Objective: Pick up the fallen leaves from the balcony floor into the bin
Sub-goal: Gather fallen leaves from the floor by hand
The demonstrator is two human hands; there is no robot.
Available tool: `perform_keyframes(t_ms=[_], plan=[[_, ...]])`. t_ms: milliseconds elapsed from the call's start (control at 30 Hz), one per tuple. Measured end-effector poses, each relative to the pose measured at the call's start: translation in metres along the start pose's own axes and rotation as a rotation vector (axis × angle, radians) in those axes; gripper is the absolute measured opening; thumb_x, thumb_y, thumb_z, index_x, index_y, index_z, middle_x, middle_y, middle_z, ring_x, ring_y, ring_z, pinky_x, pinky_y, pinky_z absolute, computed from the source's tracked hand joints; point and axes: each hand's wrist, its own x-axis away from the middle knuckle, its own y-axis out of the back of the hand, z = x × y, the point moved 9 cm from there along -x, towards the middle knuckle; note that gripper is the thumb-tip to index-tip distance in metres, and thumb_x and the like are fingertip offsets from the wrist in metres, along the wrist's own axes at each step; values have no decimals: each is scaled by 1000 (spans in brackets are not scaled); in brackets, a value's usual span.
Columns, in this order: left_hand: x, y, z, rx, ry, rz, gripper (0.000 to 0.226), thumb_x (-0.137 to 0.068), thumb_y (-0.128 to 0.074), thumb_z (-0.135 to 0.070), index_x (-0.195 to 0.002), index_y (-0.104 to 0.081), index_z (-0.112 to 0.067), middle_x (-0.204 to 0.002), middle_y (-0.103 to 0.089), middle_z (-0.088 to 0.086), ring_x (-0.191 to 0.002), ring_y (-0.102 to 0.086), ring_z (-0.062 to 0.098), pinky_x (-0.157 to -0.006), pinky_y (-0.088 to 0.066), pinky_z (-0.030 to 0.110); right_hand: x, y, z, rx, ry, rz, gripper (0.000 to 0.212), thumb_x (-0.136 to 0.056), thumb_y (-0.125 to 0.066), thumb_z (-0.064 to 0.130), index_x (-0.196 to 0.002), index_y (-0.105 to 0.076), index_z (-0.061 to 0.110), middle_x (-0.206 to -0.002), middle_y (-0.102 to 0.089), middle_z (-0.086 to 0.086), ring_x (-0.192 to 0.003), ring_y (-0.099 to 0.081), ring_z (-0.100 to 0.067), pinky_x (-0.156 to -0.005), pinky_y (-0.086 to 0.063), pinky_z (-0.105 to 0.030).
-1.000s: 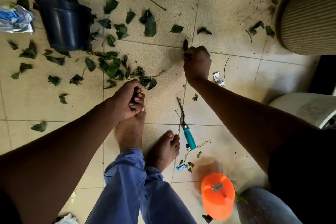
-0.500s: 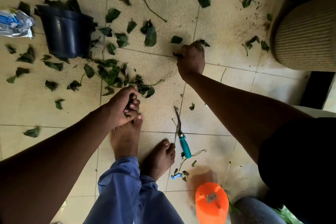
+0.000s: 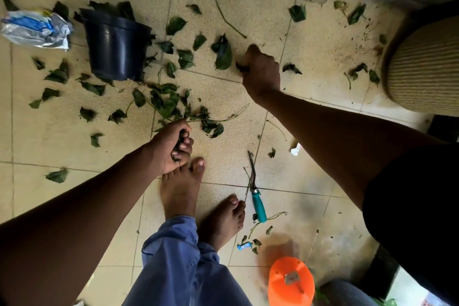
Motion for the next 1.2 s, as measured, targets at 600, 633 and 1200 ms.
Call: perform_keyframes(t_ms=[600, 633, 1200], plan=[[7, 19, -11, 81, -10, 26, 31, -92, -49, -21, -63, -37, -23, -56, -33, -7, -38, -27, 4, -30, -14, 15, 2, -16, 54, 86, 75, -53, 30, -83, -64, -7, -103, -75, 12, -121, -55, -14, -107, -58, -33, -76, -55, -34], [7, 21, -11, 88, -10, 26, 31, -92, -49, -21, -64, -37, -23, -56, -32, -7, -39, -27, 4, -30, -14, 15, 2, -13, 58, 97, 113, -67, 27, -82, -68, -6, -101, -76, 12, -126, -51, -13, -111, -55, -32, -77, -57, -36], [10, 30, -11, 127, -49, 38, 29, -90, -50, -20, -66, -36, -24, -57, -34, -7, -39, -27, 4, -29, -16, 15, -6, -23, 106, 97, 321, 70, 43, -83, -63, -3, -120, -58, 19, -98, -72, -9, -88, -69, -33, -72, -59, -39]])
